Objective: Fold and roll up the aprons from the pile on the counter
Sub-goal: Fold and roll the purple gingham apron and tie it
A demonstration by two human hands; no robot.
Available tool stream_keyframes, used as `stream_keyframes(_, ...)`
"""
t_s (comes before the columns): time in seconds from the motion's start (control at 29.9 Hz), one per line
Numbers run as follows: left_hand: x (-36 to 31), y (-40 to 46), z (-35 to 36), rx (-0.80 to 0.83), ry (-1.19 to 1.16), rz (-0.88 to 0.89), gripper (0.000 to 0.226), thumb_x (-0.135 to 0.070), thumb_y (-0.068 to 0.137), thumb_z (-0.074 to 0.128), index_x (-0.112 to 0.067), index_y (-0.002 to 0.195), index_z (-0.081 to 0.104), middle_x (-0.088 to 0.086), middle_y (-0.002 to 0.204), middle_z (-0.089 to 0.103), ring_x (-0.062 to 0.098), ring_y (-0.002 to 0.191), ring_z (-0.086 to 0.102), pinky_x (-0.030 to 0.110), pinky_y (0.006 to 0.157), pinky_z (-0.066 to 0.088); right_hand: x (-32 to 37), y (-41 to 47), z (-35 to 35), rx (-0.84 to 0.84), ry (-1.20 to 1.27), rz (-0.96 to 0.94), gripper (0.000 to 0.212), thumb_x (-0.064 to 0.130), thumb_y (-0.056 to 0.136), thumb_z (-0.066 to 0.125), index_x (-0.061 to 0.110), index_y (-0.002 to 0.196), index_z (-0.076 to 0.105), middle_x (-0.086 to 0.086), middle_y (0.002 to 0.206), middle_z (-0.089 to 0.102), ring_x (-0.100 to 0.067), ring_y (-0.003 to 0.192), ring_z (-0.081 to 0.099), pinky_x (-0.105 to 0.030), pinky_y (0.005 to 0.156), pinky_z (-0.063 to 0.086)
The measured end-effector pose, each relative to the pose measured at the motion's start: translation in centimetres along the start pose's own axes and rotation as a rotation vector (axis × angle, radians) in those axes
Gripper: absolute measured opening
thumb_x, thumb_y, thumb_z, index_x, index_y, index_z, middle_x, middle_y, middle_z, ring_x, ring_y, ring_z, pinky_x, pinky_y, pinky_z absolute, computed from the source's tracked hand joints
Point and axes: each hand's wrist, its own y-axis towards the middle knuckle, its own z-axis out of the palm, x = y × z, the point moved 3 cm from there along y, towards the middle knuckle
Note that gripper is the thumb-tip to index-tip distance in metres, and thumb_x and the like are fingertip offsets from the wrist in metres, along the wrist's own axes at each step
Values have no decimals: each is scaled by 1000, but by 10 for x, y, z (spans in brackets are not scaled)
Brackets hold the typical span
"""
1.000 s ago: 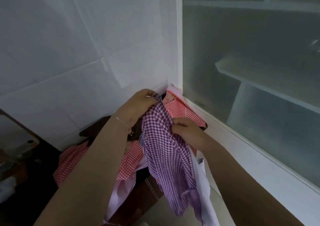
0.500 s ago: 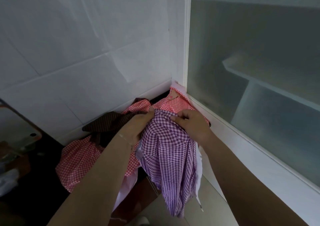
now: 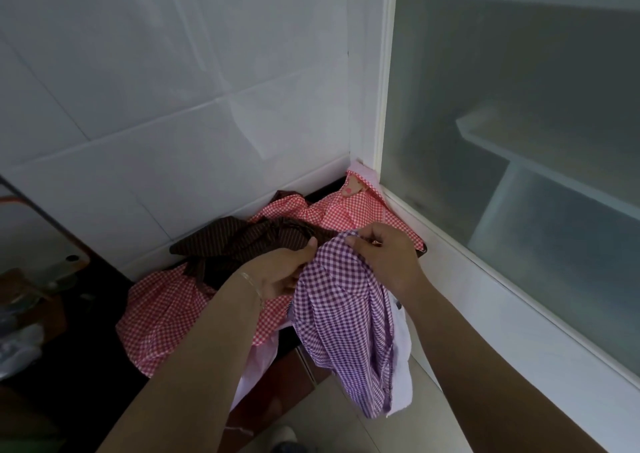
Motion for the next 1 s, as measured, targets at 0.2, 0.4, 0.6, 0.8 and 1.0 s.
stream_keyframes(0.2,-4,4,-6,-30,-274,213,24,-18,94,55,1,103,67,13,108,70,22,99,64,36,90,49,-10,1,-4,61,60,54,18,26,88,66,14,75,65,5,75,64,-13,75,61,-30,74,50)
stream_keyframes(0.4,-11,-6,-6,-150,-55,365,17,-22,92,60,-12,93,74,12,105,71,31,107,62,45,101,46,-27,2,-7,245,-147,66,25,33,89,63,17,70,62,4,70,62,-8,65,55,-22,63,40)
stream_keyframes(0.6,-63,-37,1,-386,483,735,26,-22,97,52,-4,95,70,16,94,70,23,87,64,37,87,50,-21,-8,-2,371,19,1,15,25,91,62,16,79,64,6,74,67,-17,69,63,-32,69,50)
stream_keyframes(0.8,-109,-67,14,-289,617,819,18,-23,97,53,-19,92,70,-7,86,69,5,79,61,22,77,48,-10,-16,16,432,28,-24,18,14,92,54,17,82,69,1,92,64,-13,77,59,-37,75,48)
stream_keyframes(1.0,-134,-90,19,-141,698,723,25,-27,97,53,-11,101,72,3,97,72,16,92,67,27,85,53,3,-18,13,131,41,-224,40,37,79,44,5,83,68,3,91,62,-14,82,59,-36,74,48)
